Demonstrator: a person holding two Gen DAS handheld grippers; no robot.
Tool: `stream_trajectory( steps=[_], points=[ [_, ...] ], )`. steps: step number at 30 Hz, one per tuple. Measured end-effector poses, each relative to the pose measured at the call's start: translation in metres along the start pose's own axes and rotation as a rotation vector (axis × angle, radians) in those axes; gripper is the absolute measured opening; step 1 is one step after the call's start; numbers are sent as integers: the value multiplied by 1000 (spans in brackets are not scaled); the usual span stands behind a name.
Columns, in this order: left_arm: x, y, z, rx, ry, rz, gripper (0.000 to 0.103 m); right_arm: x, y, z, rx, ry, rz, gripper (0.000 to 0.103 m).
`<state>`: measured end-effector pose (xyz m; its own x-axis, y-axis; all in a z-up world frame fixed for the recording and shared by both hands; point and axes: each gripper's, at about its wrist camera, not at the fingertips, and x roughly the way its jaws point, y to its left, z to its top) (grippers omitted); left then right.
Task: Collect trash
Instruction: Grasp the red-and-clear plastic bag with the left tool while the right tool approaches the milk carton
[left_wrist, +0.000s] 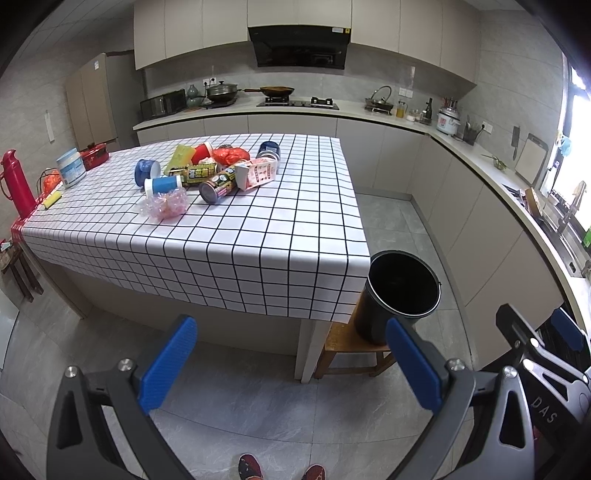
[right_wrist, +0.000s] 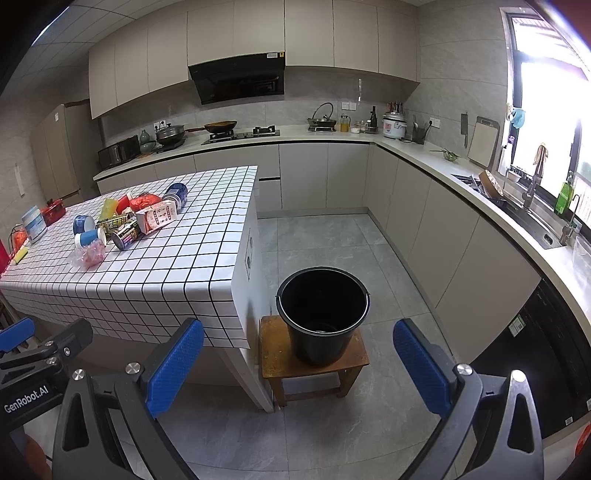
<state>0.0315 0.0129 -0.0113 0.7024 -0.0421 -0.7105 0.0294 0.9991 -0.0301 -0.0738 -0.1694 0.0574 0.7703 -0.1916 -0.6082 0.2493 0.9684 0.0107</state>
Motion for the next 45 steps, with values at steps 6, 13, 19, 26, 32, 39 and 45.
stream_trajectory(
  steps=[6, 13, 19, 26, 32, 39, 45],
  points=[
    [7, 14, 4, -15, 8, 26, 103, 6, 7, 0, 2, 10, 17, 103],
    [21, 62, 11, -68, 20, 85, 103, 19, 39, 4, -13, 20, 55, 103],
    [38, 119, 20, -117, 31, 138, 103, 31, 87, 9, -32, 21, 84, 103],
    [59, 192, 32, -161, 34, 186, 103, 48, 153, 19, -51, 23, 102, 103],
    [76, 231, 47, -175, 34, 186, 103, 64, 194, 27, -44, 27, 102, 103],
    [109, 250, 74, -170, 41, 184, 103, 94, 221, 45, -44, 40, 89, 103],
    [146, 258, 106, -177, 48, 216, 103, 141, 239, 70, -60, 51, 110, 103]
  ],
)
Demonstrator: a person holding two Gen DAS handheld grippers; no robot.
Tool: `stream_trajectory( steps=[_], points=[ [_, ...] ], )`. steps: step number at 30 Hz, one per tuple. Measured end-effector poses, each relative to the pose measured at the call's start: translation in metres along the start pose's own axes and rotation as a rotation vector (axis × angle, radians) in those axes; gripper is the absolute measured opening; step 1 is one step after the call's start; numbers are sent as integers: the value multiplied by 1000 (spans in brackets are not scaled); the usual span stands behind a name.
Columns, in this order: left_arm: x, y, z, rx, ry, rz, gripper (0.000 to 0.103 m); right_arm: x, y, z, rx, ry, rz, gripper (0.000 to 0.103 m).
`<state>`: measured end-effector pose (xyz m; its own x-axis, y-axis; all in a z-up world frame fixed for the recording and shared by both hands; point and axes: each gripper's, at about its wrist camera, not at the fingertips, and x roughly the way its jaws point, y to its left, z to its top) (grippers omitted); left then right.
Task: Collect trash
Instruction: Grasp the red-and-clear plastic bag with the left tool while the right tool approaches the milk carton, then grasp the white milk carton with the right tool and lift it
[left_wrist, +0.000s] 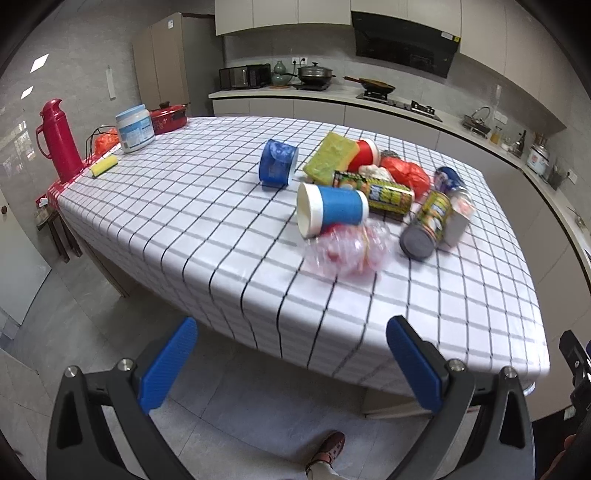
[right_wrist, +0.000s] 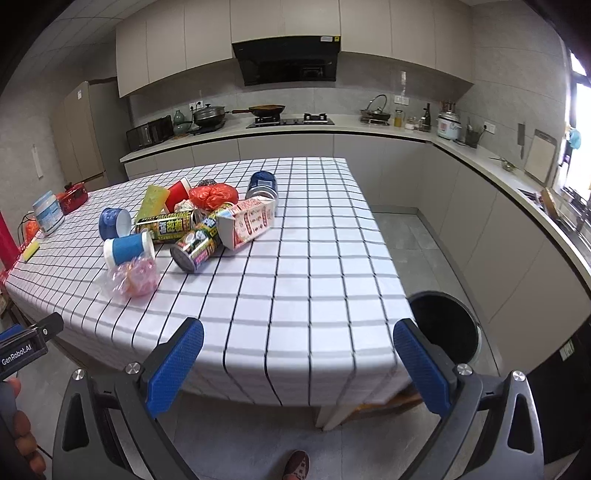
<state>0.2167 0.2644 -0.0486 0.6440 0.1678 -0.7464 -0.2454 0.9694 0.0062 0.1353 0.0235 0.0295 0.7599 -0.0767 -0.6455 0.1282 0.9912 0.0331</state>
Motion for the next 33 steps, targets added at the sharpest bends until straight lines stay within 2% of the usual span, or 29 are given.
stream_trajectory(
  steps=[4, 10, 18, 20, 23, 26, 28, 31, 33],
  points=[
    [22, -12, 26, 17, 18, 30, 103, 37, 10, 27, -16, 12, 43, 103],
    [49, -27, 46, 68, 42, 21, 103, 80, 17, 63, -21, 23, 42, 103],
    [101, -43, 52, 155, 114, -52, 103, 123, 26, 76, 34, 64, 7, 103],
    [112, -45, 54, 162, 144, -94, 103, 131, 26, 78, 60, 76, -1, 103],
    [117, -51, 55, 191, 147, -119, 103, 142, 30, 84, 82, 89, -4, 103],
    [129, -52, 54, 195, 189, -145, 102, 152, 36, 89, 86, 98, -8, 103],
    [136, -49, 53, 176, 216, -170, 87, 159, 41, 92, 81, 105, -13, 103],
    [148, -41, 53, 145, 254, -204, 75, 168, 44, 96, 89, 110, -10, 103],
    [147, -38, 55, 136, 242, -210, 75, 174, 45, 98, 93, 116, -7, 103]
  ],
)
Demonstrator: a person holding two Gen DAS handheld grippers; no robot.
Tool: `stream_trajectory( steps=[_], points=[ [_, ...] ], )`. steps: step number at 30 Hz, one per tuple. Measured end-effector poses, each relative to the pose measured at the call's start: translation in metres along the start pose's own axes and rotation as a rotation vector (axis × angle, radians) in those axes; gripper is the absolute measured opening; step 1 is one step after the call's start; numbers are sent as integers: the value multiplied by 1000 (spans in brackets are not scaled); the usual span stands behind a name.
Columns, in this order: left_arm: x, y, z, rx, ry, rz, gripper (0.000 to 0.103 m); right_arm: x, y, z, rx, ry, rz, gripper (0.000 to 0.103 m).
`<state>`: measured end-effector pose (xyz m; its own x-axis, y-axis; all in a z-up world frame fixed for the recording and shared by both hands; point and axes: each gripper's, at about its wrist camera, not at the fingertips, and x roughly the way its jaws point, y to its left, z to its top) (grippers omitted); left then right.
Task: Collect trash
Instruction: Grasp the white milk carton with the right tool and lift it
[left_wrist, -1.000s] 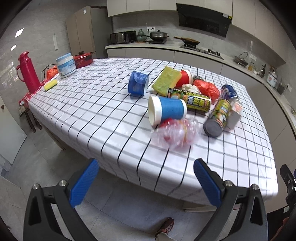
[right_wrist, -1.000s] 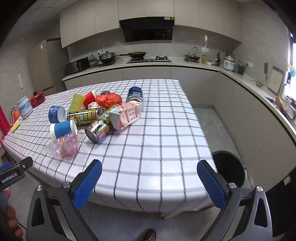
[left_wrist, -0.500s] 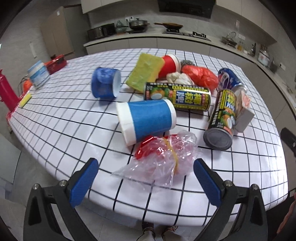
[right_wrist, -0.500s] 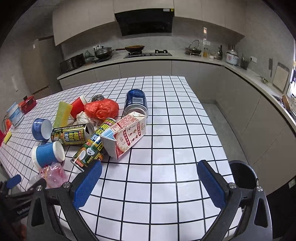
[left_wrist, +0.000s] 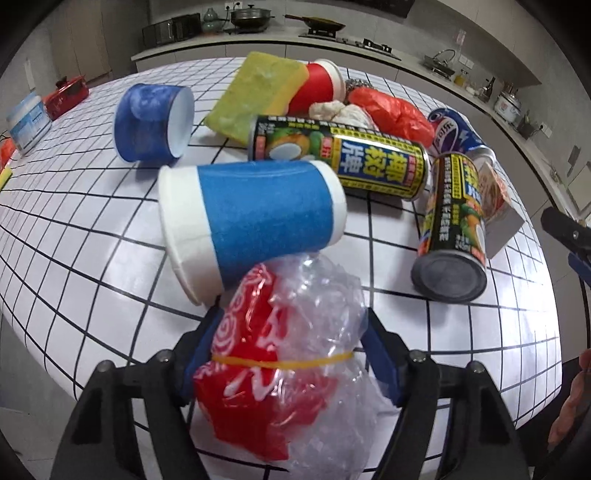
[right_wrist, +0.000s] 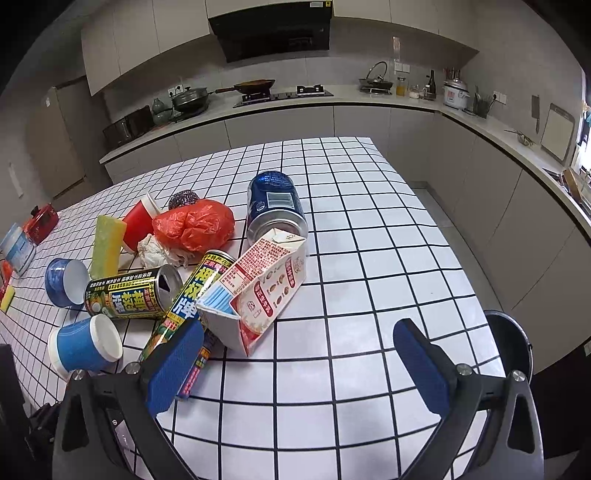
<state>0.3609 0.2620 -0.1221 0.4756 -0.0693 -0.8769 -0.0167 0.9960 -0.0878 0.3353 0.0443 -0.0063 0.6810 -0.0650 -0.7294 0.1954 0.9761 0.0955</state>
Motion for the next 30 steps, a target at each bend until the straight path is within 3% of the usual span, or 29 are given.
stream_trajectory(
  steps=[15, 30],
  points=[
    [10, 0, 26, 11, -27, 42, 74, 16, 2, 0, 1, 24, -9, 103],
    [-1, 2, 16, 28, -73, -9, 67, 24, 13, 2, -7, 24, 24, 103]
  ],
)
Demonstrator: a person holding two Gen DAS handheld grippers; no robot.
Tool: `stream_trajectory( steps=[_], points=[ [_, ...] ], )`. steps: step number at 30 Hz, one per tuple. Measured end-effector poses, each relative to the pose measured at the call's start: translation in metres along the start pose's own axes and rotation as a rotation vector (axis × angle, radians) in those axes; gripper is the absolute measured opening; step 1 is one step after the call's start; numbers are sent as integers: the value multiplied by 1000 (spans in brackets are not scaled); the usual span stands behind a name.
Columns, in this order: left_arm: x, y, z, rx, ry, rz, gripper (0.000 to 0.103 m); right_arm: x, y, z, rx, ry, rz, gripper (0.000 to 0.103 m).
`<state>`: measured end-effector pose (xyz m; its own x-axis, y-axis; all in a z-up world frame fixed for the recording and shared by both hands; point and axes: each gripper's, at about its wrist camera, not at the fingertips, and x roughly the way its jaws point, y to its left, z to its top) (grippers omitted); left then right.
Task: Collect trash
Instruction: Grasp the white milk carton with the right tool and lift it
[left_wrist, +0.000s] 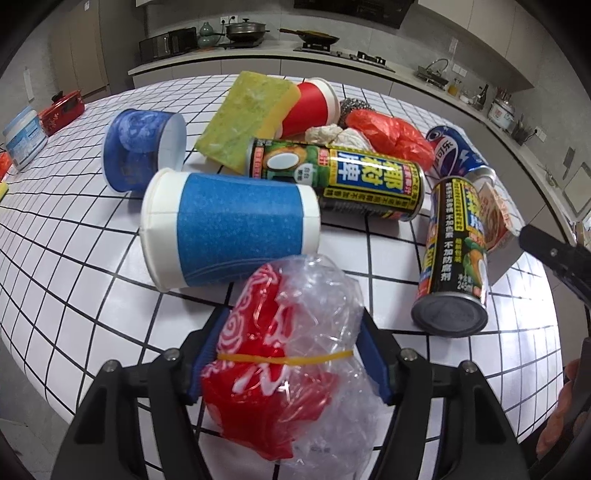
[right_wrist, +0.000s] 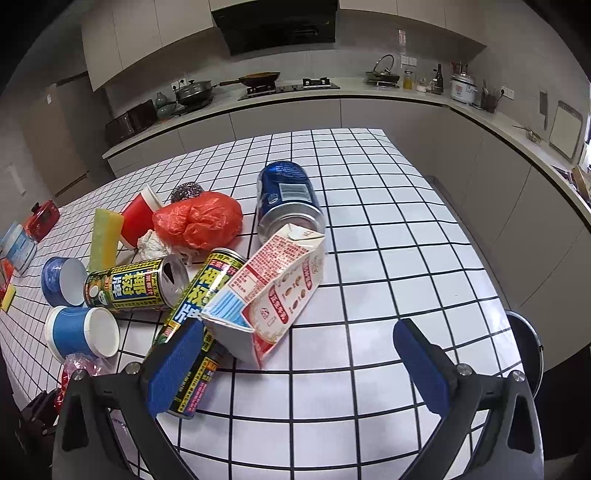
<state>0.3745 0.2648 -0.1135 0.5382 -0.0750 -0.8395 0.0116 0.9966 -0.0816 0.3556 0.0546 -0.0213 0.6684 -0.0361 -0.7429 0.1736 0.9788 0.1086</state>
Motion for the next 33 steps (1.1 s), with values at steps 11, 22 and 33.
stream_trajectory(
  steps=[11, 22, 33],
  points=[
    [-7, -3, -4, 27, -24, 6, 66, 23, 15, 4, 22, 29, 77, 85],
    [-3, -7, -3, 19, -8, -6, 66, 23, -5, -9, 36, 73, 82, 37],
    [4, -9, -3, 13, 5, -2, 66, 28, -22, -15, 29, 89, 49, 46]
  ],
)
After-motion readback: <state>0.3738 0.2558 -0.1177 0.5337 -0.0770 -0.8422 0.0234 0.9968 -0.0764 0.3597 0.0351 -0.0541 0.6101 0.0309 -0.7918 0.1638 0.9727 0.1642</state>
